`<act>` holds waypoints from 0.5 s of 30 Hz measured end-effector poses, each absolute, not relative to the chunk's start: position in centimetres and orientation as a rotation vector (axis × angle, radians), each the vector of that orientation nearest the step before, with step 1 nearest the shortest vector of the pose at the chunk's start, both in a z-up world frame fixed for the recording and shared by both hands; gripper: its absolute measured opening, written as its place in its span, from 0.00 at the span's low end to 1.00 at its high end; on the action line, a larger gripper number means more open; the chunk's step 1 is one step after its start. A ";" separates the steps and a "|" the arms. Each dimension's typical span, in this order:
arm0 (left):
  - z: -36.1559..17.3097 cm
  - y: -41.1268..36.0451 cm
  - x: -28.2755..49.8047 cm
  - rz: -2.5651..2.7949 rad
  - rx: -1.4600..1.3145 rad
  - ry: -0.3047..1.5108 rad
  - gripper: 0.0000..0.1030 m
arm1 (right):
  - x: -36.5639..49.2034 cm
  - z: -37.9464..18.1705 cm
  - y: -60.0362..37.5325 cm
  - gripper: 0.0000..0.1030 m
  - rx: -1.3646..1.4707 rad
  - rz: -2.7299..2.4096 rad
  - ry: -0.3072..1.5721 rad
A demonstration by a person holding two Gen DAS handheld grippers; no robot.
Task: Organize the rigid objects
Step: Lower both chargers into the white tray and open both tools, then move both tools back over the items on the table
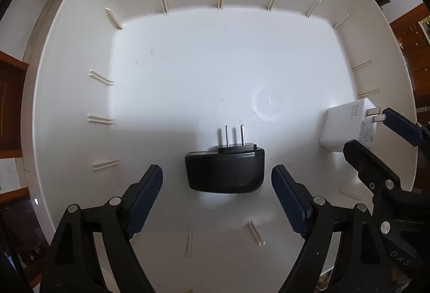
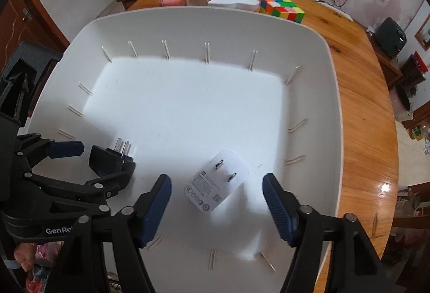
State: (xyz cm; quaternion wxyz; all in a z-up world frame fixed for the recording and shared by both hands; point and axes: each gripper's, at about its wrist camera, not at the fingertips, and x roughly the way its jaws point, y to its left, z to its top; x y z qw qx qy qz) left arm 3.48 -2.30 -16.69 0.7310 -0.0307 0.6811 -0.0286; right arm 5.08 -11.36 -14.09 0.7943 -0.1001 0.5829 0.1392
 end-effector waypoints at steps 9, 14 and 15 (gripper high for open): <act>-15.3 -2.4 1.7 -0.072 -0.076 1.465 0.86 | 3.6 -12.3 -11.2 0.73 -0.232 0.297 1.190; -14.7 -2.9 0.5 -0.087 -0.068 1.444 0.86 | 3.2 -11.4 -11.4 0.73 -0.234 0.291 1.161; -14.5 -2.6 0.4 -0.089 -0.065 1.443 0.86 | 3.1 -11.3 -11.4 0.73 -0.237 0.290 1.156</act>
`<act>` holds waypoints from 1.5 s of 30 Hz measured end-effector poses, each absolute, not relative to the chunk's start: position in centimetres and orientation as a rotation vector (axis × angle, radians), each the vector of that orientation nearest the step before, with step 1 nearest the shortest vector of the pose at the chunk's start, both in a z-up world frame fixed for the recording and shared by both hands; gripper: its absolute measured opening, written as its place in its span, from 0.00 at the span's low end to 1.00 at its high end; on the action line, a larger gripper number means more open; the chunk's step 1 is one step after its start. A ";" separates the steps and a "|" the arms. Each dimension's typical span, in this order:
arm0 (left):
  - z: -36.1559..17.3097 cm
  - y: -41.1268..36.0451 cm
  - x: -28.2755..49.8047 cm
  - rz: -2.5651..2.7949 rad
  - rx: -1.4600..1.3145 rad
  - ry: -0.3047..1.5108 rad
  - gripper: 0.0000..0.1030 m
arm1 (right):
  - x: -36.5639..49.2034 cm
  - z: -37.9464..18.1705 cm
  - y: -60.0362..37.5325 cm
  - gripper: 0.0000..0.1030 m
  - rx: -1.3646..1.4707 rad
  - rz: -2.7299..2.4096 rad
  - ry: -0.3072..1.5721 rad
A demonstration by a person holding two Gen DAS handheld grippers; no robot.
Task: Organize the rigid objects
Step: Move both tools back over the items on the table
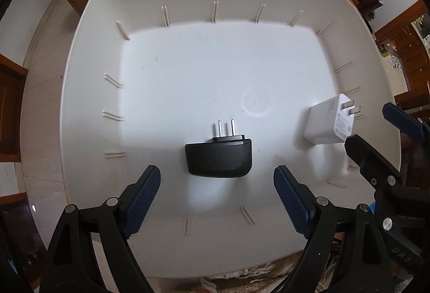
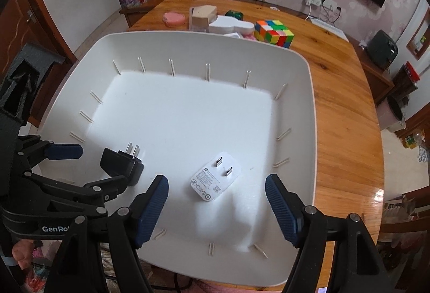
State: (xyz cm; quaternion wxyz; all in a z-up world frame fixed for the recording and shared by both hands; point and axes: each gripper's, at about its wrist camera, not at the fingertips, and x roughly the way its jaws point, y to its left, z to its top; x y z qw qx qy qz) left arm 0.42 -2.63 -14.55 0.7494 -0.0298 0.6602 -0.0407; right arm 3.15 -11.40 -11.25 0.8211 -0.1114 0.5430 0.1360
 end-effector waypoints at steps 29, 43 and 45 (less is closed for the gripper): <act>3.4 5.5 17.8 -0.030 -0.022 1.052 0.86 | 18.0 5.5 -16.2 0.73 -0.162 0.223 0.987; -6.5 3.5 30.4 0.011 -0.120 1.111 0.94 | 29.5 1.3 -16.4 0.80 -0.185 0.205 0.989; -9.1 3.6 31.9 0.017 -0.150 1.167 0.94 | 31.2 -1.7 -16.1 0.80 -0.200 0.203 1.044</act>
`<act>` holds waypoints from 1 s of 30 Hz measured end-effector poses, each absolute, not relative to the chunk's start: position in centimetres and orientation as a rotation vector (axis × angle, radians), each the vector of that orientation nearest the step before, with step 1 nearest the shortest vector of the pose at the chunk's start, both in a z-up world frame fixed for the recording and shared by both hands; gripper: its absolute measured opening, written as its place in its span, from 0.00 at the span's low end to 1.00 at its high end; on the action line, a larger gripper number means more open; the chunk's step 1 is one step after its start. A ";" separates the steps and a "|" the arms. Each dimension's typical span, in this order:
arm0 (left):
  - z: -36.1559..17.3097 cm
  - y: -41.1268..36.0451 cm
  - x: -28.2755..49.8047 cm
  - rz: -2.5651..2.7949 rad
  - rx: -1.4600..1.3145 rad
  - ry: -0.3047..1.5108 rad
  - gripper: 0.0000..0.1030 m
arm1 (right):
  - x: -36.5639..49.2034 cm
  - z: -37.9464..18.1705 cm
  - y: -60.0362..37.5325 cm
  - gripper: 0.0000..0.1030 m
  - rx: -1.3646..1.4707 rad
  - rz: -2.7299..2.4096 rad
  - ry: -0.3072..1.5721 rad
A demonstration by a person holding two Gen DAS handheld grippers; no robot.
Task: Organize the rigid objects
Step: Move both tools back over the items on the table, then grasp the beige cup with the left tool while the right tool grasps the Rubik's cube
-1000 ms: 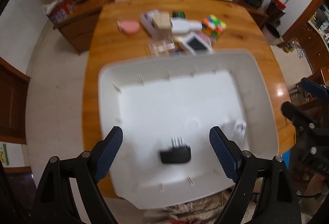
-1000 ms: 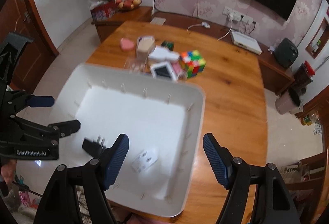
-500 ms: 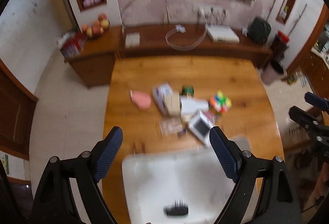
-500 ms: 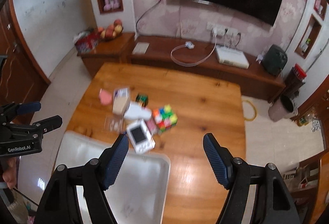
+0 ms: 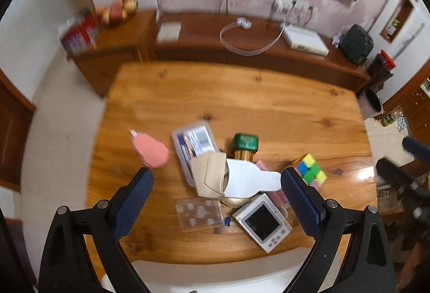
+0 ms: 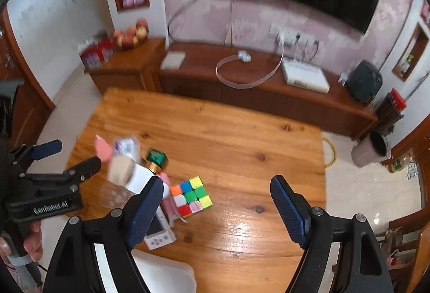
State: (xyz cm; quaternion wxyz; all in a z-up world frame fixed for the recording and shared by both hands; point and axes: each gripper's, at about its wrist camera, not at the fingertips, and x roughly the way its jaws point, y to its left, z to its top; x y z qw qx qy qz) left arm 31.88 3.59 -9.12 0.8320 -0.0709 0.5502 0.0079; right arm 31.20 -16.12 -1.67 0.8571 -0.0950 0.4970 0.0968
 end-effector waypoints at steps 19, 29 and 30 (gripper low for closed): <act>-16.4 3.6 34.4 0.094 -0.154 1.305 0.93 | 34.5 -14.8 -14.4 0.80 -0.218 0.373 1.272; -17.3 4.5 34.4 0.101 -0.213 1.308 0.85 | 34.2 -16.4 -13.3 0.80 -0.314 0.405 1.293; -17.3 4.6 34.4 0.099 -0.210 1.307 0.85 | 34.3 -16.8 -13.1 0.79 -0.327 0.395 1.294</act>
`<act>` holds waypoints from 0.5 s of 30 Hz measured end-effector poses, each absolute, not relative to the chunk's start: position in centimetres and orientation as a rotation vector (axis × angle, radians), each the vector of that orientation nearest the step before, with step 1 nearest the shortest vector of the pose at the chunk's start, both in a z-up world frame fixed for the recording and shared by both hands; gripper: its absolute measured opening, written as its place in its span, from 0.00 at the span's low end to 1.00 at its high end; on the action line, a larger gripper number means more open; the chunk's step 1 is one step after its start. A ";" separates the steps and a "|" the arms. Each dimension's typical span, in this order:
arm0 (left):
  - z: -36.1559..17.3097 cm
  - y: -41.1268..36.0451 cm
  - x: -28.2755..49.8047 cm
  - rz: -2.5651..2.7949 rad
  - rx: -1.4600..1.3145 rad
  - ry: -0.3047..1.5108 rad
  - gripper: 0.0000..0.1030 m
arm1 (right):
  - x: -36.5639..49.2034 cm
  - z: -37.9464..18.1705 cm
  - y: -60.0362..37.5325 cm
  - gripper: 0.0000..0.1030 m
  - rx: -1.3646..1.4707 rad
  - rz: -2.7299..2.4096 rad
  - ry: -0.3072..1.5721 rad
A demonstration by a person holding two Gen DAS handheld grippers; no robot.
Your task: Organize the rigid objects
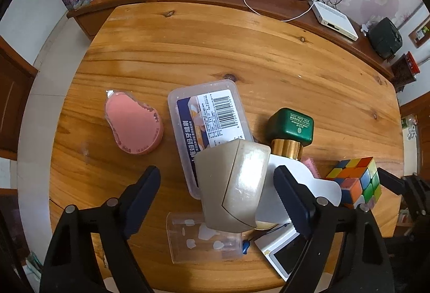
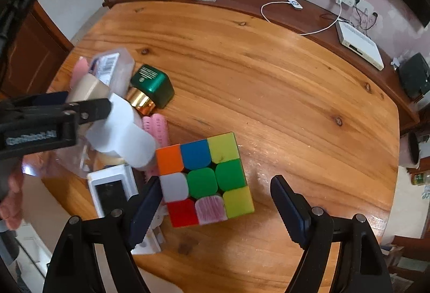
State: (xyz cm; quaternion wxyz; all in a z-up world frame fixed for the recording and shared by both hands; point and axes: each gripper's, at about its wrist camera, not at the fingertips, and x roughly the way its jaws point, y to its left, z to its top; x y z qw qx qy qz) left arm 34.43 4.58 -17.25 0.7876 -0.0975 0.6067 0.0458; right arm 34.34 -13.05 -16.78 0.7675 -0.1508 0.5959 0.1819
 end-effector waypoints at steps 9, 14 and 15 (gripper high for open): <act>-16.6 4.3 34.0 0.080 -0.167 1.284 0.48 | 35.0 -17.4 -13.6 0.57 -0.217 0.400 1.316; -16.6 4.5 33.4 0.070 -0.169 1.290 0.48 | 34.6 -17.3 -14.5 0.57 -0.195 0.361 1.329; -16.6 4.4 33.4 0.073 -0.164 1.292 0.48 | 34.4 -17.3 -14.6 0.57 -0.193 0.351 1.330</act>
